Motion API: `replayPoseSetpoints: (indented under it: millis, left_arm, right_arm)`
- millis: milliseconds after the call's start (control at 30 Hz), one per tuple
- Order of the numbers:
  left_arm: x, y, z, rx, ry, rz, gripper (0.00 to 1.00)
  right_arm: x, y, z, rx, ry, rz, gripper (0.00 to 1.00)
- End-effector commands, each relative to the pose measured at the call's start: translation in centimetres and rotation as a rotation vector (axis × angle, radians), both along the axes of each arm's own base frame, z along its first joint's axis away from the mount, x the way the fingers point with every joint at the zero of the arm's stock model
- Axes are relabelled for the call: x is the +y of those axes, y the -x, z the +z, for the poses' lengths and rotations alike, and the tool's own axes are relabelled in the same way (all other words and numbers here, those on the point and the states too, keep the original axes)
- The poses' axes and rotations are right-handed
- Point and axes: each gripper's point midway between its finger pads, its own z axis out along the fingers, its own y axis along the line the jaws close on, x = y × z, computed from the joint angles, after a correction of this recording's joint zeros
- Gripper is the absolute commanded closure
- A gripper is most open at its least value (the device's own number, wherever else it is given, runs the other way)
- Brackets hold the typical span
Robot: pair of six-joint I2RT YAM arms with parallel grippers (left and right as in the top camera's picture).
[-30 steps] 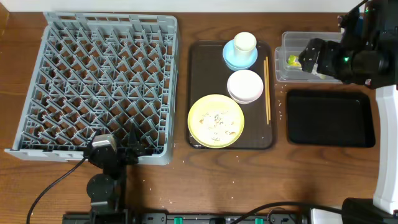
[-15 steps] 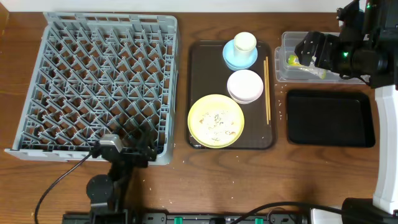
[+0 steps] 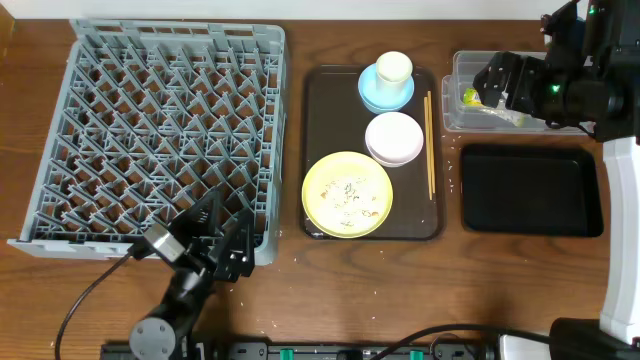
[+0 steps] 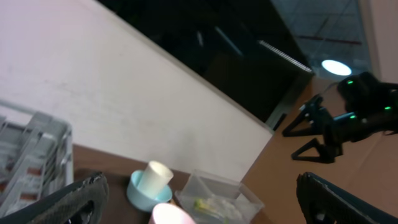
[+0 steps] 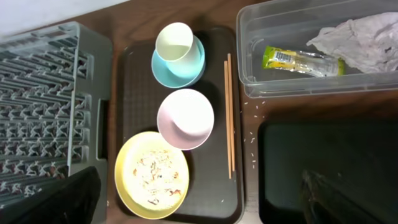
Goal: Sort waste into correct bins and load items into the dishwasher
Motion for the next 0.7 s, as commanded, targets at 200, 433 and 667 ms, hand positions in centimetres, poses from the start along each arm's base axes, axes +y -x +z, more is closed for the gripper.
replayPoseSetpoints:
  millis: [200,433,667]
  left_arm:
    - [-1.6,1.1,3.1,-0.026,-0.065,-0.089,0.02]
    - [-4.9,-0.1,4.4,0.048,-0.295,-0.299,0.02]
    - [-5.3,-5.6,4.5,0.308,-0.345,-0.402,0.02]
  right_arm:
    - [0.4,-0.4,0.4,-0.017,-0.008,0.004,0.01]
    - [0.4,-0.6,0.5,-0.026,-0.008,0.004,0.01]
    - [0.3,-0.6,0.5,-0.026,-0.008,0.004,0.01]
